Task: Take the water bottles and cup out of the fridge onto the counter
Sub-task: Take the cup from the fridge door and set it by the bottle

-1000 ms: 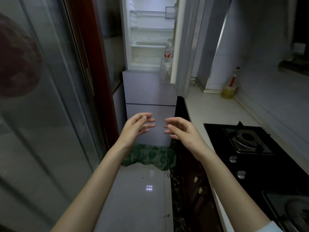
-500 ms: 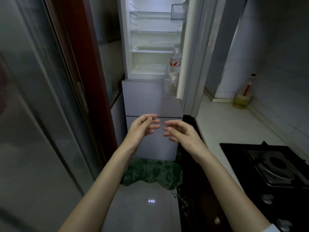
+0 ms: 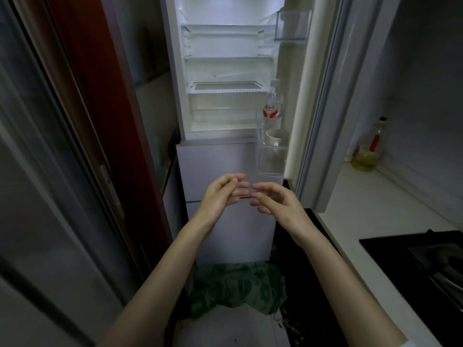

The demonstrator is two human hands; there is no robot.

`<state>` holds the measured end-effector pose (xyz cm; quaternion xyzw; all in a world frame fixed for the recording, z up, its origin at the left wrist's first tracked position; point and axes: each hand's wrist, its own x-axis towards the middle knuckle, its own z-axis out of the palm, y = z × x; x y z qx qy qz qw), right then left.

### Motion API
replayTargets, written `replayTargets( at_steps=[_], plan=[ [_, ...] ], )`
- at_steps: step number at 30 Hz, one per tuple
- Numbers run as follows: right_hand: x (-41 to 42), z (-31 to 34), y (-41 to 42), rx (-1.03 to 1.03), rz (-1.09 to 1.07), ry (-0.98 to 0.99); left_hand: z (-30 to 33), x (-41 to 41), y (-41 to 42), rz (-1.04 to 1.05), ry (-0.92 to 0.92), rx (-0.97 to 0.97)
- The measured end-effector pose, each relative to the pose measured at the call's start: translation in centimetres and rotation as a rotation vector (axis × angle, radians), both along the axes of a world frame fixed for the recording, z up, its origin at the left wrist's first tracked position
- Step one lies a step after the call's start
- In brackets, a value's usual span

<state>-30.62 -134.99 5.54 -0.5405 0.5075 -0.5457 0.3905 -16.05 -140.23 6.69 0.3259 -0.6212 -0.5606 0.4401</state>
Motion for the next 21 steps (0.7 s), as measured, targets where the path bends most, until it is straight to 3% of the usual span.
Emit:
replayTargets(
  at_steps=[21],
  plan=[
    [0.8,0.1,-14.0,-0.023,-0.013,-0.006,-0.5,0.2,-13.3,0.003,0.013,0.020]
  ],
)
